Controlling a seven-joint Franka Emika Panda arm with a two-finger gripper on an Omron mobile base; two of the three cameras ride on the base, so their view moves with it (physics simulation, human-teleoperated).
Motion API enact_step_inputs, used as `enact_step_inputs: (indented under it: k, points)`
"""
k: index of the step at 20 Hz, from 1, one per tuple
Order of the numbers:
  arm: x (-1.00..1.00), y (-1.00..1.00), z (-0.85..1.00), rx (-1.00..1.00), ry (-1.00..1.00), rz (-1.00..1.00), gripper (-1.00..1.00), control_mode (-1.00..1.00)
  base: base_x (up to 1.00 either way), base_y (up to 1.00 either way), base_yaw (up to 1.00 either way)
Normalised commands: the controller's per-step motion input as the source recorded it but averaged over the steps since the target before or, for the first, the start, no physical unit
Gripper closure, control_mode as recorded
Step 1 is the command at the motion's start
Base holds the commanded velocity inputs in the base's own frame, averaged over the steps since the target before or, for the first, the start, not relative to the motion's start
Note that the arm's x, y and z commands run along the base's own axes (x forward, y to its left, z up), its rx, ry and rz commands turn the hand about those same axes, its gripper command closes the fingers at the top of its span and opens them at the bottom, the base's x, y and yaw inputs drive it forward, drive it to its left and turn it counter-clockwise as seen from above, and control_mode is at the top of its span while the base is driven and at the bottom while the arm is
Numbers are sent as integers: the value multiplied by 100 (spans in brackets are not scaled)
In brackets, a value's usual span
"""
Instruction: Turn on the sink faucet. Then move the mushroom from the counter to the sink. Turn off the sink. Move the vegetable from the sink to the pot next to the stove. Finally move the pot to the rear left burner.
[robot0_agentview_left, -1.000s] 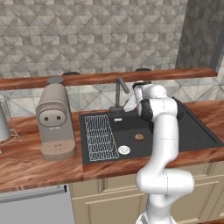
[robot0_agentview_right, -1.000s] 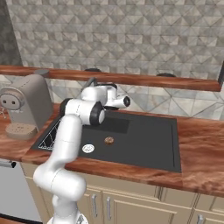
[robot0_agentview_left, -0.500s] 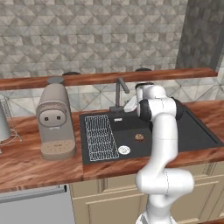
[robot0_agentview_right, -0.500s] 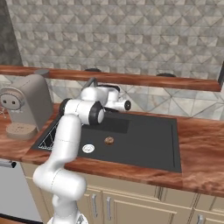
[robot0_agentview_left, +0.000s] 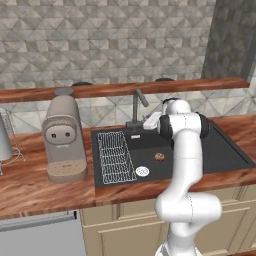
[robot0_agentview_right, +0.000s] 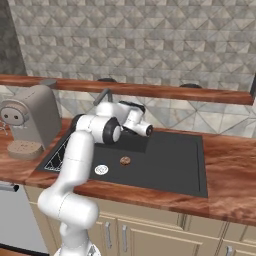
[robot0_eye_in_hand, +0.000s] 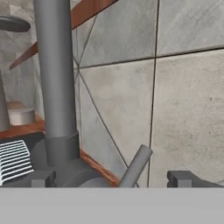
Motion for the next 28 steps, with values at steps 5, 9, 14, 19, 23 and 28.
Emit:
enact_step_inputs:
  k: [5, 9, 14, 19, 23, 28]
  points:
    - [0, -56, -22, 13, -7, 0, -100, -100, 0, 0, 0]
    - [0, -32, -4, 6, 0, 0, -100, -100, 0, 0, 0]
    - [-17, -25, 8, 0, -6, 0, -100, -100, 0, 0, 0]
    - [-60, -31, 30, 0, -10, -2, -100, -100, 0, 0, 0]
    - [-65, -26, 28, 0, -7, -3, -100, -100, 0, 0, 0]
    - [-73, -19, 34, -2, -9, -1, -100, -100, 0, 0, 0]
